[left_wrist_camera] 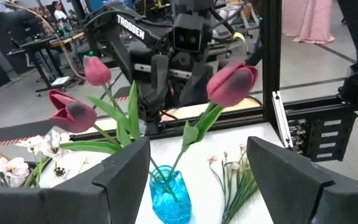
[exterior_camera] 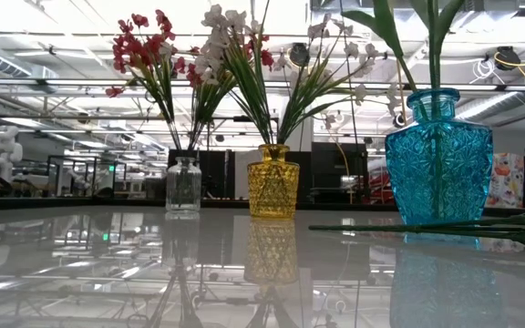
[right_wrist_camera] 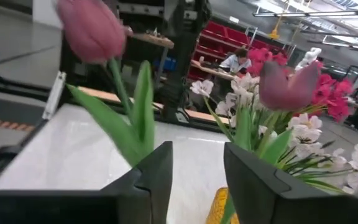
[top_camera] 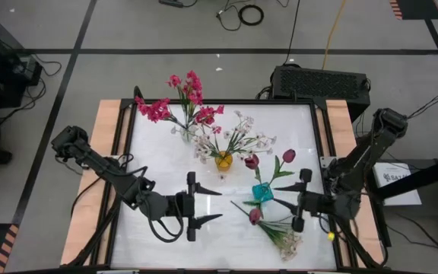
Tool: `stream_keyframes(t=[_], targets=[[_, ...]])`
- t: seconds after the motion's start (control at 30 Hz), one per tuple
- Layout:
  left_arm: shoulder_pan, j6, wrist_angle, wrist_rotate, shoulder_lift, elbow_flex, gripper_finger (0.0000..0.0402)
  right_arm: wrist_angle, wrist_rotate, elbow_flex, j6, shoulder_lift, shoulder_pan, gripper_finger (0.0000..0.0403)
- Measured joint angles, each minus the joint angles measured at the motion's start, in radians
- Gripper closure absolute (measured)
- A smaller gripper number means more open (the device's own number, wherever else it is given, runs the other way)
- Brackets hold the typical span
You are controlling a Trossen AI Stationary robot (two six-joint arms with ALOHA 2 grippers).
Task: Sort flowers into vase by color
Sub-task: Put the white flowers into the yellow vase
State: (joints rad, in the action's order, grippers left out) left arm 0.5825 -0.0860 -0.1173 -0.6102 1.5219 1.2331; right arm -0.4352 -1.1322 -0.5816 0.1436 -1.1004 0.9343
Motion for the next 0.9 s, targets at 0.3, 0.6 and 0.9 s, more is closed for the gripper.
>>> stream_keyframes(t=[0.3,0.6,0.9], targets=[[0.006,0.022,0.089,0.006,0.0,0.0,0.0127,0.066,-0.051,-0.067,-0.148,0.02,0.186,0.0262],[0.064,0.143,0.224,0.006,0.022,0.0,0.0127,0.544,-0.006,-0.24,-0.808,-0.094,0.324,0.0257],[0.1,0.159,0.228,0.007,0.129,0.001,0.0127,0.945,0.295,-0.346,-1.42,-0.257,0.23,0.0176]])
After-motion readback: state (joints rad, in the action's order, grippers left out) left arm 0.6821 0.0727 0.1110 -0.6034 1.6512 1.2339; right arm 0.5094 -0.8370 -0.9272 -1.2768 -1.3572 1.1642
